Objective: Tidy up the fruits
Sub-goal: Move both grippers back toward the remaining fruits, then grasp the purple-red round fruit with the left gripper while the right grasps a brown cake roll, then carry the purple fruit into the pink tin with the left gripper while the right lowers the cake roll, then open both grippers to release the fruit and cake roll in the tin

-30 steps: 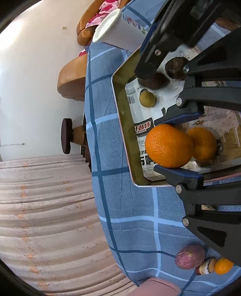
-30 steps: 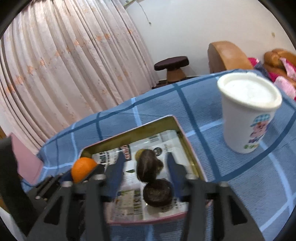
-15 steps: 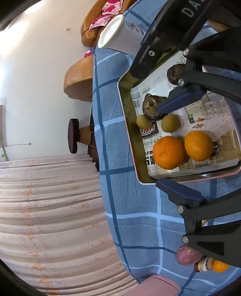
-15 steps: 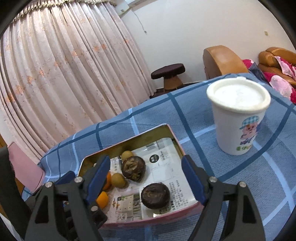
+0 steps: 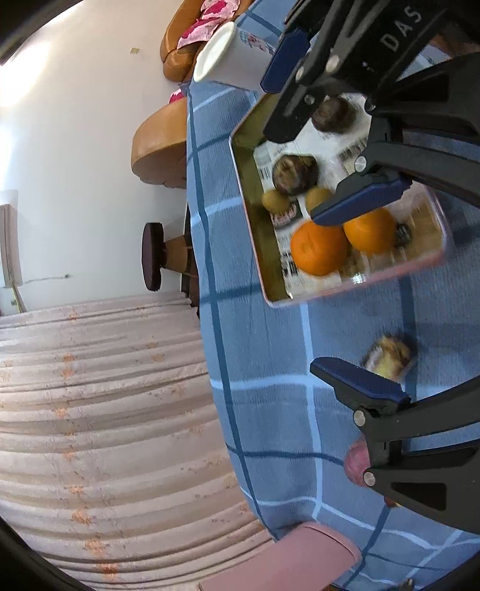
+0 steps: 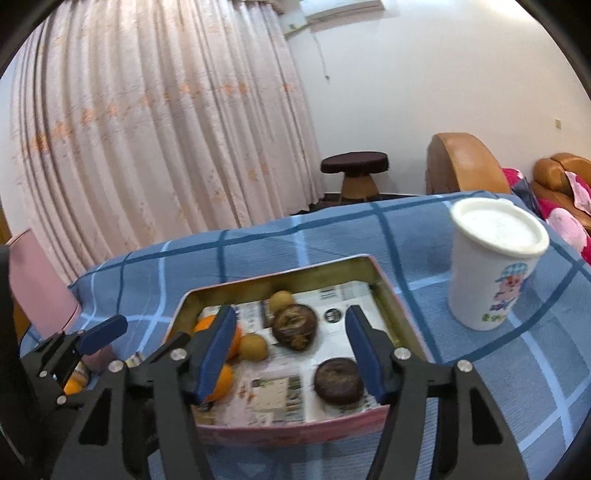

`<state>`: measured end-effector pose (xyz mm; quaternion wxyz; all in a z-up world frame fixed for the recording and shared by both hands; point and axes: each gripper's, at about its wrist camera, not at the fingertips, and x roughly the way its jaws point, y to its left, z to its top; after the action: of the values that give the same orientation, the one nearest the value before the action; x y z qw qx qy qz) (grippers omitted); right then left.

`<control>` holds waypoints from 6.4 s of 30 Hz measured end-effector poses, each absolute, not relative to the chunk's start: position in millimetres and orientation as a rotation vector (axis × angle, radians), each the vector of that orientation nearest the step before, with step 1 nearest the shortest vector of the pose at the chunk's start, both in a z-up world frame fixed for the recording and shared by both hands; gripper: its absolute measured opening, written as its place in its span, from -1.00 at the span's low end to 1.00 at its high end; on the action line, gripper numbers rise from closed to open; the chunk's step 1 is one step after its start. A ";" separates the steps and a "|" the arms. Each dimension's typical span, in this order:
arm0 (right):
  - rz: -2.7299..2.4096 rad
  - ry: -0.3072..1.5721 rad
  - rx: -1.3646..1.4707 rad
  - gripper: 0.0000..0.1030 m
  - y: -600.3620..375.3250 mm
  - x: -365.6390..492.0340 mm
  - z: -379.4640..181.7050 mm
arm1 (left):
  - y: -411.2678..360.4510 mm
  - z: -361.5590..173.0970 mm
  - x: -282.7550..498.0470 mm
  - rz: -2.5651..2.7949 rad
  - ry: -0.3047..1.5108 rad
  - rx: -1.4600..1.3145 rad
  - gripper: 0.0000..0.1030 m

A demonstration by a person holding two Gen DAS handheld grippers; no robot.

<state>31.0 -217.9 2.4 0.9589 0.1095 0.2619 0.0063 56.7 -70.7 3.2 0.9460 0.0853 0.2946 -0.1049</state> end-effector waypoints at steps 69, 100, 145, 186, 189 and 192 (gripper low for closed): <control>0.275 0.708 -0.033 -0.30 -63.0 44.7 -18.0 | 54.0 -16.3 89.8 -0.210 0.796 0.134 -0.03; 0.213 0.626 0.108 -0.30 -100.7 47.0 0.4 | 51.4 -31.7 128.2 -0.081 0.906 0.075 0.27; -0.029 0.517 0.199 -0.29 -211.1 16.5 15.8 | -54.5 13.8 40.8 -0.233 0.507 0.017 0.00; -0.063 0.620 0.276 0.23 -253.6 48.0 -7.3 | -120.7 -5.6 68.5 -0.260 0.656 0.069 0.16; -0.081 0.567 0.254 0.24 -251.0 40.1 -0.7 | -121.0 -0.5 60.6 -0.227 0.604 0.098 0.44; -0.092 0.551 0.263 0.30 -252.9 38.2 0.5 | -118.5 3.5 55.0 -0.222 0.574 0.099 0.54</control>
<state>38.2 -252.9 0.5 0.9527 0.1296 0.2710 -0.0455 55.0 -118.5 3.5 0.9518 0.0486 0.2825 -0.1092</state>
